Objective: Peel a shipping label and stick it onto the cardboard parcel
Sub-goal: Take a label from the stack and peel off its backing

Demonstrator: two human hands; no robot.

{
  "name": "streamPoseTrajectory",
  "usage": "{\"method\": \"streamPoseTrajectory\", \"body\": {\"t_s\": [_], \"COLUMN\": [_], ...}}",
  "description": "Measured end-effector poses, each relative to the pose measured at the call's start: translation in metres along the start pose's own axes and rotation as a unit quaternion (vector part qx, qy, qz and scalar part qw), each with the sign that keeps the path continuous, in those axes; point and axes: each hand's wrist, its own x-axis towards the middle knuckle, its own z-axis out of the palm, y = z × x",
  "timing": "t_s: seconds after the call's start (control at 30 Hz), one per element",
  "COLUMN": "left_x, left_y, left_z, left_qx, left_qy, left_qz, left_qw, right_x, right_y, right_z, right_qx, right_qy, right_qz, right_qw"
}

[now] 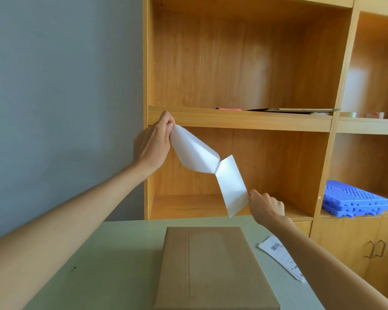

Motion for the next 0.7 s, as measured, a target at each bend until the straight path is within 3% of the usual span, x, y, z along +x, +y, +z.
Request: {"method": "streamPoseTrajectory", "body": {"t_s": [0.13,0.27,0.47,0.7], "left_x": [0.008,0.007,-0.01,-0.034], "left_y": [-0.004,-0.011,-0.029,-0.064], "left_z": [-0.002,-0.003,0.005,0.01], "left_qx": [-0.068,-0.078,-0.037,0.026], "left_qy": [0.032,0.033,-0.029,-0.112], "left_qz": [-0.094,-0.119,-0.114,-0.122], "left_qw": [0.993,0.989,0.992,0.986], "right_x": [-0.003,-0.001,0.006,0.006], "right_y": [0.007,0.007,-0.005,-0.044], "right_z": [0.003,0.002,-0.008,-0.015], "right_qx": [0.003,0.046,0.091,0.093], "right_qy": [0.009,0.077,0.158,0.164], "right_qz": [0.025,0.026,-0.027,-0.118], "right_qw": [1.0,0.996,0.983,0.975]}}
